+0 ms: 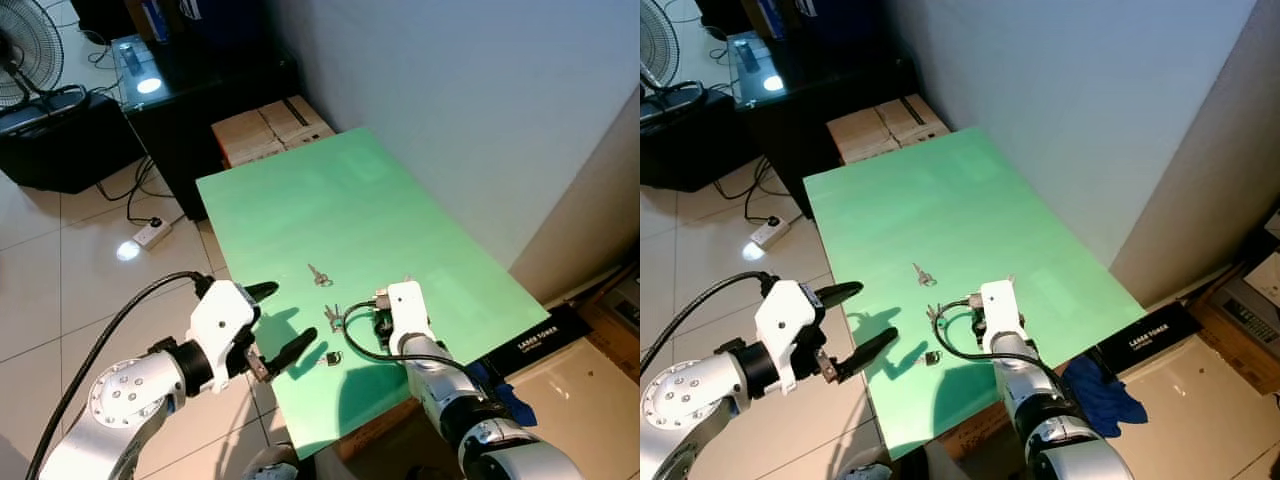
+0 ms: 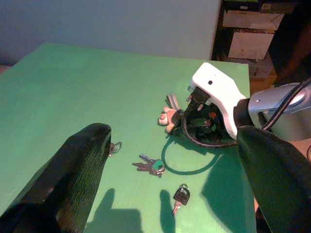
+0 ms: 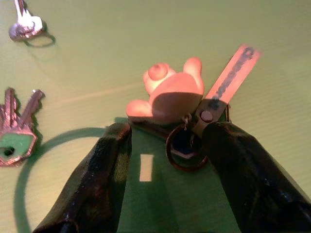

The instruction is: Hang keys on a hook

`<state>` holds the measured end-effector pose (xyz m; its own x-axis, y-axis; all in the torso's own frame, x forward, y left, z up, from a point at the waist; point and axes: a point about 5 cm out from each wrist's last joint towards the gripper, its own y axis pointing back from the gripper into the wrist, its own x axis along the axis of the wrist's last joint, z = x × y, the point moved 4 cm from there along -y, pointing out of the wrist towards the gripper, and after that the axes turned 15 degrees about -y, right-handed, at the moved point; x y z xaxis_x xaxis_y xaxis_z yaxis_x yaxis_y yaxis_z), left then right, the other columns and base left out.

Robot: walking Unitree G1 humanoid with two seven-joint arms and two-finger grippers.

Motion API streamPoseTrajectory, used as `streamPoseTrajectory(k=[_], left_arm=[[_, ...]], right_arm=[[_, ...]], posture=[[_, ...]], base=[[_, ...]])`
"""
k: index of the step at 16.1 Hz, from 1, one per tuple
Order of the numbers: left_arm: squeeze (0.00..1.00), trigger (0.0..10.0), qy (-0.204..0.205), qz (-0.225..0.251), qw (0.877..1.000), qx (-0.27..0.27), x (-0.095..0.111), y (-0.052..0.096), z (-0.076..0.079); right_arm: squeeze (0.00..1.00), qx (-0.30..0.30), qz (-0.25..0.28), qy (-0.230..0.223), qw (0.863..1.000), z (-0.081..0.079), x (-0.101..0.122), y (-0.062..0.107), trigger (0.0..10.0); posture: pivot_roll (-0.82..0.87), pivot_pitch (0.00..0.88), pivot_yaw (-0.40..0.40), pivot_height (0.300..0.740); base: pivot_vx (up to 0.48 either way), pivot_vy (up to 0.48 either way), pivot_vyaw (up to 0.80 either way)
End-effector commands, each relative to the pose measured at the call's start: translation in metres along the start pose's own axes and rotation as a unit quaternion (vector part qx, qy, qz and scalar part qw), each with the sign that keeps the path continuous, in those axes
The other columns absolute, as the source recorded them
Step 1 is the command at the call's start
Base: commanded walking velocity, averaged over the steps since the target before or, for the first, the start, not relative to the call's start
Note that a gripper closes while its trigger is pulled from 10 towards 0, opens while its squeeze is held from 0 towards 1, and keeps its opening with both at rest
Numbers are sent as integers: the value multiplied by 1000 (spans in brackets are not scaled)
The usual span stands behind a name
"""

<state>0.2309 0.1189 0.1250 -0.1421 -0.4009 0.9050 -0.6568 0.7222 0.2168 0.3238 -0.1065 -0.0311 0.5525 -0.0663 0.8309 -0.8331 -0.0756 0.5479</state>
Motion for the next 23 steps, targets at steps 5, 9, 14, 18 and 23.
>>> streamPoseTrajectory(k=[5, 9, 14, 18, 23], left_arm=[[0, 10000, -6, -5, 1000, 6, 2, 6, -1], [0, 10000, -7, -4, 1000, 6, 3, 6, -1], [0, 10000, -7, -5, 1000, 7, 3, 6, -2], [0, 10000, -8, -6, 1000, 8, 3, 6, -2], [0, 10000, -9, -5, 1000, 6, 3, 7, -1]], right_arm=[[0, -45, -19, -3, 999, 25, 0, -1, 10000], [0, -50, -19, -12, 998, 31, 1, -1, 10000], [0, -44, -9, -10, 999, 27, 3, -1, 5647], [0, -44, -4, -8, 999, 28, 4, -1, 0], [0, -49, 13, 12, 999, 29, 8, 0, 10000]], posture=[[206, 146, 109, 740], [205, 146, 110, 740], [204, 143, 112, 740], [204, 143, 112, 740], [201, 129, 111, 740]], base=[[0, 0, 0], [0, 0, 0], [0, 0, 0], [0, 0, 0], [0, 0, 0]])
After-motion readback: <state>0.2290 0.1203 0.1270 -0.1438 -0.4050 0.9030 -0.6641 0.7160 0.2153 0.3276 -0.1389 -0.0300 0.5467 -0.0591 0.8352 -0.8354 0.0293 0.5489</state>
